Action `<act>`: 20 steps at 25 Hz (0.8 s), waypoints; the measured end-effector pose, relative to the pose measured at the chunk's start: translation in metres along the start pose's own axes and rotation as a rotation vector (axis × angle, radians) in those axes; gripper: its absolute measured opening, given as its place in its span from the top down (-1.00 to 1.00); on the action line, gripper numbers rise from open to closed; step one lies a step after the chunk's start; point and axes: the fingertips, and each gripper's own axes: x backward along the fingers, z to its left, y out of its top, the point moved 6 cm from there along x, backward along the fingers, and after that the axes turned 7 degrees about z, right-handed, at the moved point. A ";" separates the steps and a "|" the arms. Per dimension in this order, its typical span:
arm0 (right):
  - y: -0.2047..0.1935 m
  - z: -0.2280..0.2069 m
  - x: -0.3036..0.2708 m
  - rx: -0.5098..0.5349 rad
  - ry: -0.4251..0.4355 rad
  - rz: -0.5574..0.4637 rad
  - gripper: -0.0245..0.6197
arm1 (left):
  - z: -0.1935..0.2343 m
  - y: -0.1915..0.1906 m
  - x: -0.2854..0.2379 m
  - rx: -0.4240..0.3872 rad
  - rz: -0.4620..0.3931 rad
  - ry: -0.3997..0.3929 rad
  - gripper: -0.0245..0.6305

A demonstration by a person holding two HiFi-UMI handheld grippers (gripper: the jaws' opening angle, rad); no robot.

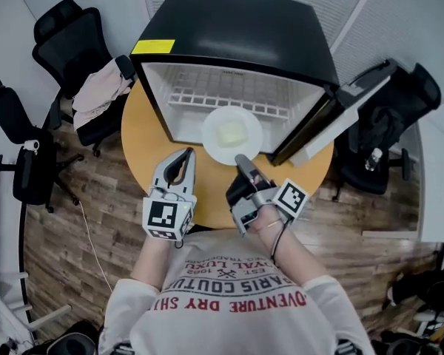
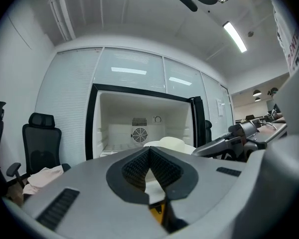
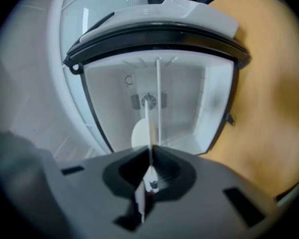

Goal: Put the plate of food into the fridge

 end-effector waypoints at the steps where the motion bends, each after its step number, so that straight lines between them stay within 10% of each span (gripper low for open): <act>1: -0.002 0.001 -0.010 0.003 -0.001 -0.017 0.80 | 0.012 0.002 -0.003 0.000 -0.002 -0.015 0.82; 20: 0.019 -0.003 -0.090 -0.039 -0.046 -0.266 0.80 | 0.093 -0.001 -0.068 -0.027 0.028 -0.210 0.82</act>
